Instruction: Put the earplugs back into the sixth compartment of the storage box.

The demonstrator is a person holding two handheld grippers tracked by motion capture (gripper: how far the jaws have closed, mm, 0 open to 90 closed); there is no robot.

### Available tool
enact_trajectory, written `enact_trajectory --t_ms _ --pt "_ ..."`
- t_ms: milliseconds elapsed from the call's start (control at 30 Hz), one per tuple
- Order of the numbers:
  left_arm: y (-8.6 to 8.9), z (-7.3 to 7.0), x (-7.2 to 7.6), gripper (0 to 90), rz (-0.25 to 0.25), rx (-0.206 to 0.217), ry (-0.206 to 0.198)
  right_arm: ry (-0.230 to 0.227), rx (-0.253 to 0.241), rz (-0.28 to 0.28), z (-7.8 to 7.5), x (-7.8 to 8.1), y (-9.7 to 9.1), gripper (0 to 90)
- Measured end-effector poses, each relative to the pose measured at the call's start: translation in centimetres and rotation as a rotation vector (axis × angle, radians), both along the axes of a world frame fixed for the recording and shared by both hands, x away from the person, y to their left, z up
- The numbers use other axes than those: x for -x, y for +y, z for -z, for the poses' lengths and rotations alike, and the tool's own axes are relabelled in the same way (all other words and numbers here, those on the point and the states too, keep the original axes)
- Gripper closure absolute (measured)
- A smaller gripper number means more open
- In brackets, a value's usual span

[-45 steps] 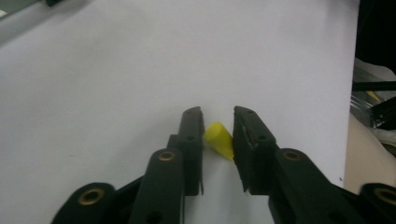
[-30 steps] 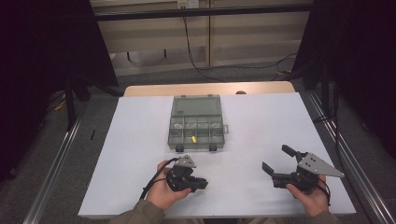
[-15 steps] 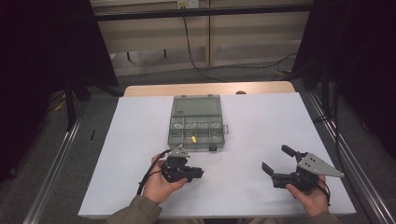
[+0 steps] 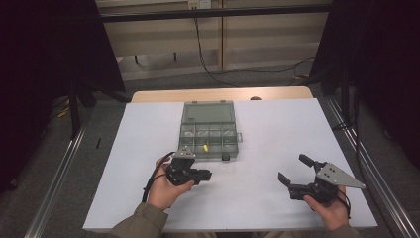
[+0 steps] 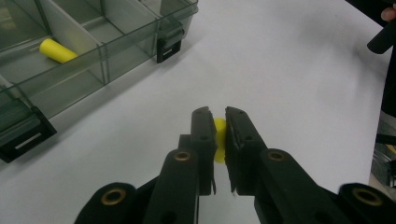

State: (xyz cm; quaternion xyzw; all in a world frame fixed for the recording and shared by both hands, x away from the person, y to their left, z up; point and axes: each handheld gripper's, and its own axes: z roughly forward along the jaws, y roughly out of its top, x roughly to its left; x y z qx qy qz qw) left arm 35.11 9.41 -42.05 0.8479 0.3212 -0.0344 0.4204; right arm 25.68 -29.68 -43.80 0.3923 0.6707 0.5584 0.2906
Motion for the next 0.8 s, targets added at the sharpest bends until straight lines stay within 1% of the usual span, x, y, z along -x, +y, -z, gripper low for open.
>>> enact_trajectory --t_ms 233,500,800 --pt "0.2 -0.3 -0.8 82.5 -0.018 -0.006 0.007 0.000 0.003 0.001 0.0 0.0 0.0 4.0" --pt "0.4 -0.9 -1.7 82.5 -0.040 -0.013 0.000 0.002 0.002 0.002 0.0 0.0 0.0 4.0" --pt "0.6 -1.4 -2.5 82.4 -0.057 -0.008 0.007 0.001 0.000 0.000 0.0 0.0 0.0 4.0"
